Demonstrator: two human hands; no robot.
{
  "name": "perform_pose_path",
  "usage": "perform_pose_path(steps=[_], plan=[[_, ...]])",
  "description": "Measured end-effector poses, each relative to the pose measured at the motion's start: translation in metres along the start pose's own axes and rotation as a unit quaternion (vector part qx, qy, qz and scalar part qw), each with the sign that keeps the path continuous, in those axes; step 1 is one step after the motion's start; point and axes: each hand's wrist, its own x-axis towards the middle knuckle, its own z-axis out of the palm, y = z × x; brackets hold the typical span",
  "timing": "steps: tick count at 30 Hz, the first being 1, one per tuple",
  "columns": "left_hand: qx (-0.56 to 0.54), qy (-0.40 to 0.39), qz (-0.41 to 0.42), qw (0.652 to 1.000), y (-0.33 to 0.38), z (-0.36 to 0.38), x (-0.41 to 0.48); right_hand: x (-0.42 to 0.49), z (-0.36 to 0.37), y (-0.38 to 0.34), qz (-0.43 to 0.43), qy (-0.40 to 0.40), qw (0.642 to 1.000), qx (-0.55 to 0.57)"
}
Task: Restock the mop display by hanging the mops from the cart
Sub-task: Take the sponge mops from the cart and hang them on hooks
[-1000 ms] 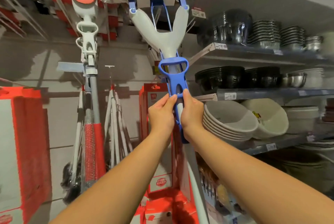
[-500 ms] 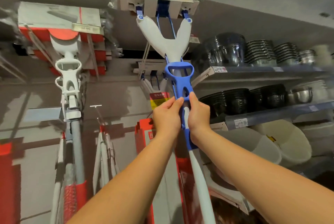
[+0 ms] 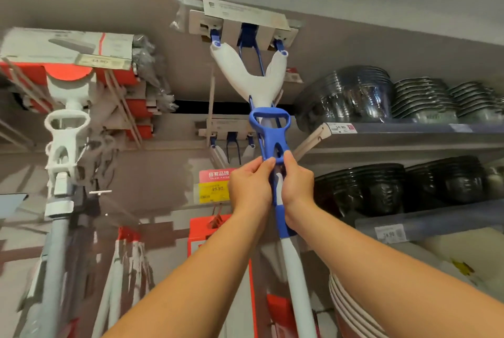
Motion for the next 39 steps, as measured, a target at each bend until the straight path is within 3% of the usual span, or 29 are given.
perform_pose_path(steps=[10, 18, 26, 32, 39], plan=[[0.051, 0.101, 0.05, 0.992, -0.02, 0.039, 0.048, 0.072, 0.004, 0.015, -0.003, -0.09, 0.996, 0.021], [0.092, 0.123, 0.076, 0.985, -0.037, 0.052, 0.072, 0.103, 0.008, 0.027, -0.007, -0.111, 0.994, 0.021], [0.167, 0.141, 0.107, 0.97, -0.041, 0.052, 0.094, 0.117, 0.021, 0.034, 0.086, -0.118, 0.987, 0.072], [0.138, 0.151, 0.055, 0.977, -0.063, 0.058, 0.108, 0.128, 0.023, 0.058, 0.125, -0.092, 0.983, 0.095], [0.066, 0.178, -0.023, 0.981, -0.106, 0.062, 0.123, 0.15, 0.017, 0.098, 0.104, -0.071, 0.992, 0.025]])
